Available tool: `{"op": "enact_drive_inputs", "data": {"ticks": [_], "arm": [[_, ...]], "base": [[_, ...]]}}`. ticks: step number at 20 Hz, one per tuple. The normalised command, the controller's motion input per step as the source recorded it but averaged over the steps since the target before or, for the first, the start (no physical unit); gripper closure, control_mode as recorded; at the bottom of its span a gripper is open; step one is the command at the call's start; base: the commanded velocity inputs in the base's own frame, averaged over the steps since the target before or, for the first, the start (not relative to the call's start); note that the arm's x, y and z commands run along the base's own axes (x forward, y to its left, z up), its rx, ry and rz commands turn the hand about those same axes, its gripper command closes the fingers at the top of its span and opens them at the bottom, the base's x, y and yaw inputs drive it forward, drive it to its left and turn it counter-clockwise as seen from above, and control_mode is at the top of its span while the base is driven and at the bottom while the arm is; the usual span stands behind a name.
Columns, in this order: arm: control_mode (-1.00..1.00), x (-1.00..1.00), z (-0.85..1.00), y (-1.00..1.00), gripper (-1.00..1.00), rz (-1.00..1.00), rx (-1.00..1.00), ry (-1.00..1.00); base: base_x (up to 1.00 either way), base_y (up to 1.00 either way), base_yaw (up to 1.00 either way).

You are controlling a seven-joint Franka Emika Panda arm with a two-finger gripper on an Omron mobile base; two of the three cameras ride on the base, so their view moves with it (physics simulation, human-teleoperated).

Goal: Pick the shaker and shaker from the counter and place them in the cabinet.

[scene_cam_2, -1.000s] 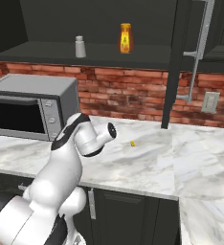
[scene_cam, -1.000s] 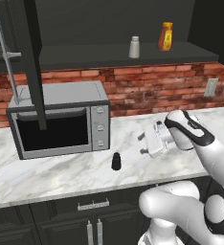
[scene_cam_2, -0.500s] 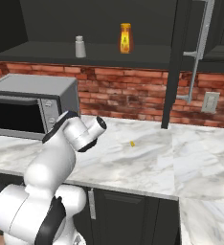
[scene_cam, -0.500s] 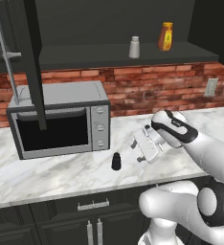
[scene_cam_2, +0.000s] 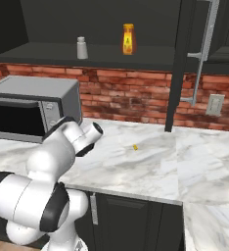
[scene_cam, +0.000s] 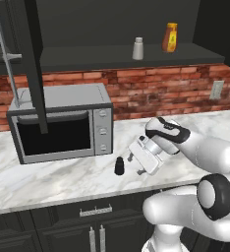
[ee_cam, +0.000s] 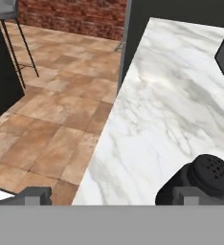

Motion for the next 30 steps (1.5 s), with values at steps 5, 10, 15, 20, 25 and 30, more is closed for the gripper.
{"op": "enact_drive_inputs", "data": {"ticks": [5, 10, 15, 20, 25, 30], "arm": [[-1.00, 0.01, -0.07, 0.09, -1.00, 0.13, 0.00, 0.00], [-1.00, 0.11, 0.00, 0.03, -1.00, 0.05, 0.00, 0.00], [-1.00, 0.05, 0.00, 0.02, -1.00, 0.00, 0.00, 0.00], [-1.00, 0.00, 0.00, 0.00, -1.00, -0.04, 0.00, 0.00], [-1.00, 0.00, -0.08, 0.00, -1.00, -0.20, 0.02, 0.00], [-1.00, 0.00, -0.11, 0.01, -1.00, -0.25, 0.05, 0.00]], "base": [[0.00, 0.00, 0.00], [0.00, 0.00, 0.00], [0.00, 0.00, 0.00], [0.00, 0.00, 0.00], [0.00, 0.00, 0.00], [0.00, 0.00, 0.00]]}}
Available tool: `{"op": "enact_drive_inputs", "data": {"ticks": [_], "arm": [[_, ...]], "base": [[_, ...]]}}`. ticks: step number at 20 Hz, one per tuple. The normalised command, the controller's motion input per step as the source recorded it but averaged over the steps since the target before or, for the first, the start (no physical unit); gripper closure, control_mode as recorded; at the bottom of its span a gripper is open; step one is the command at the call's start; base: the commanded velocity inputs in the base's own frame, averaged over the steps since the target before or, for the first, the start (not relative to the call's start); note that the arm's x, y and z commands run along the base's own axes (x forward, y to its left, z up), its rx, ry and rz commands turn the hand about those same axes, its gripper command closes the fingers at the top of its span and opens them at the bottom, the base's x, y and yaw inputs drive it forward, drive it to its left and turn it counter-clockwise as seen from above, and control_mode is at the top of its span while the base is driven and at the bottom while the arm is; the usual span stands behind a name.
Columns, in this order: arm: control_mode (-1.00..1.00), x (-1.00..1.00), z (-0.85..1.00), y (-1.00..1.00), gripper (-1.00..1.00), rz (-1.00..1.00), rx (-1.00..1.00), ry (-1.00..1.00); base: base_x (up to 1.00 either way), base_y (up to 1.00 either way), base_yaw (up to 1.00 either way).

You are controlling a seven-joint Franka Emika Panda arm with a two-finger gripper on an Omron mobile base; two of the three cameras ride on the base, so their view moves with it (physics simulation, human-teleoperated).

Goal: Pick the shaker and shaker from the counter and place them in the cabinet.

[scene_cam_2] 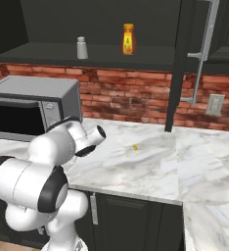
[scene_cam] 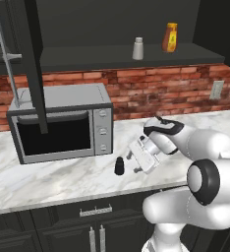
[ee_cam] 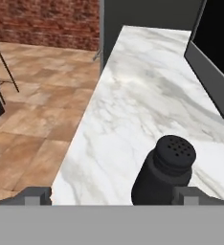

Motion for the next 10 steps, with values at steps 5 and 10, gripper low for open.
{"op": "enact_drive_inputs", "data": {"ticks": [5, 10], "arm": [[-1.00, 0.03, -0.09, 0.05, -1.00, -0.14, 0.01, 0.00], [-1.00, 0.12, -0.11, 0.15, -1.00, -0.02, 0.00, 0.00]], "base": [[0.00, 0.00, 0.00], [0.00, 0.00, 0.00]]}}
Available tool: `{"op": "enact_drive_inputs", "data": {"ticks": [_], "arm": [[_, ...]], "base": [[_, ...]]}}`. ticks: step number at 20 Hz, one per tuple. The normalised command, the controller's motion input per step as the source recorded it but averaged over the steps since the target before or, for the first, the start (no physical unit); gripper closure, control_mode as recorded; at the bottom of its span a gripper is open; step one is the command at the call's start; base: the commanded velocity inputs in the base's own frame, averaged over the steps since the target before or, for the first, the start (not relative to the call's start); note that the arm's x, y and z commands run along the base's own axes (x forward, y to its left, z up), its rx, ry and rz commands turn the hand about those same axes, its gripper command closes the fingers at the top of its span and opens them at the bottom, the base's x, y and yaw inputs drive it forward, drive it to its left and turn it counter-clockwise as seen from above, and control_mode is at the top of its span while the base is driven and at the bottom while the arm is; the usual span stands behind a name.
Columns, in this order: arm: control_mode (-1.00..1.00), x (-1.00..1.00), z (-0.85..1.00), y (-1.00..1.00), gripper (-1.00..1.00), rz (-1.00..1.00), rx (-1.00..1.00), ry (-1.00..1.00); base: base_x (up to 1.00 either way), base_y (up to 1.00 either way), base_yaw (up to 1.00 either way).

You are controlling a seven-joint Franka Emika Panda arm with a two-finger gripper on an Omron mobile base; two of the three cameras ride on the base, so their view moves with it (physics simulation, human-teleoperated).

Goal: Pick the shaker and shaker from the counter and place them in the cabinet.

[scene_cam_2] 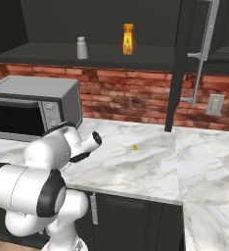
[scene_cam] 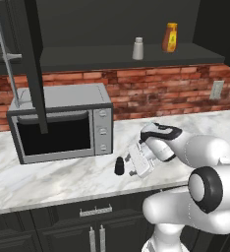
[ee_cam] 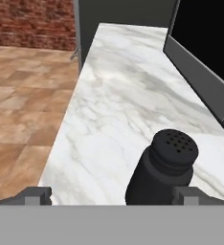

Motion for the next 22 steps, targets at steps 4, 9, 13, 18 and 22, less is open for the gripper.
{"op": "enact_drive_inputs", "data": {"ticks": [4, 9, 13, 18, 22], "arm": [[-1.00, 0.15, -0.05, 0.05, -1.00, -0.03, 0.00, 0.00], [-1.00, 0.12, -0.03, 0.00, -1.00, -0.04, 0.00, 0.00], [-1.00, 0.03, -0.03, 0.00, -1.00, -0.07, 0.00, 0.00], [-1.00, 0.08, -0.12, 0.02, -1.00, -0.07, 0.01, 0.00], [-1.00, 0.15, -0.14, 0.03, -1.00, -0.06, 0.00, 0.00]], "base": [[0.00, 0.00, 0.00], [0.00, 0.00, 0.00], [0.00, 0.00, 0.00], [0.00, 0.00, 0.00], [0.00, 0.00, 0.00]]}}
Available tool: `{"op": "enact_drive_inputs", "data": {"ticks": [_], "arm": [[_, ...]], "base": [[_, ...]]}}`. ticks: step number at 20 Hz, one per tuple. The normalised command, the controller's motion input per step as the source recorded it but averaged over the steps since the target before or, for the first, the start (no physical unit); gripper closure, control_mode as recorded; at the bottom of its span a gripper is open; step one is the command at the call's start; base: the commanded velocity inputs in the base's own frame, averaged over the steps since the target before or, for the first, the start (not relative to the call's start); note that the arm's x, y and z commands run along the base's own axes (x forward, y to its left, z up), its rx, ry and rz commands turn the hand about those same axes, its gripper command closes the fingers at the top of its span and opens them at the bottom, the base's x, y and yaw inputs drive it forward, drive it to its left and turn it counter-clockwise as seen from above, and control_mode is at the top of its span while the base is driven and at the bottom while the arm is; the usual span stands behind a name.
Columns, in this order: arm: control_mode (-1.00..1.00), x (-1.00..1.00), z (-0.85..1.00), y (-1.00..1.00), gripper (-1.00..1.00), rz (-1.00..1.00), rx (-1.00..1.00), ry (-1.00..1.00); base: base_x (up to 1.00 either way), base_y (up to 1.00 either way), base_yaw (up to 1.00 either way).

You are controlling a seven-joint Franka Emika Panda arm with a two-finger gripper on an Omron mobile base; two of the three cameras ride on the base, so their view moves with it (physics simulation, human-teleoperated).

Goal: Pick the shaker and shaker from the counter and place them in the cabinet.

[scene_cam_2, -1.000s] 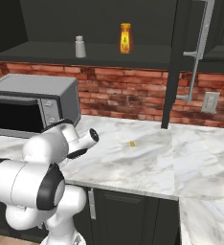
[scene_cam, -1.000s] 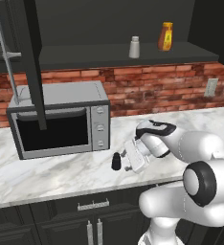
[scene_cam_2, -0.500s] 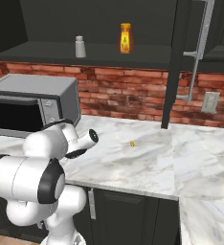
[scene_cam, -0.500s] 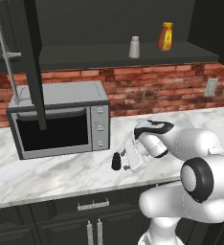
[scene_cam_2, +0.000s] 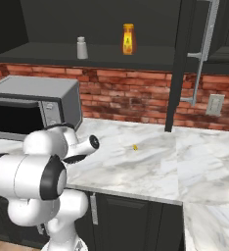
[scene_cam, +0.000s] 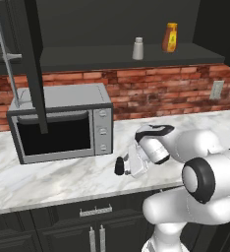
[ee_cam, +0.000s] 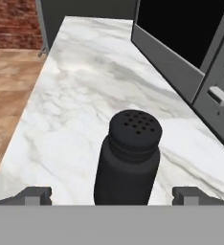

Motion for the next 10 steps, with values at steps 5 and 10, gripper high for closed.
{"op": "enact_drive_inputs", "data": {"ticks": [5, 10], "arm": [[-1.00, 0.11, -0.13, 0.05, -1.00, -0.06, 0.00, 0.00], [-1.00, 0.04, -0.18, 0.12, -1.00, -0.04, 0.01, 0.00]], "base": [[0.00, 0.00, 0.00], [0.00, 0.00, 0.00]]}}
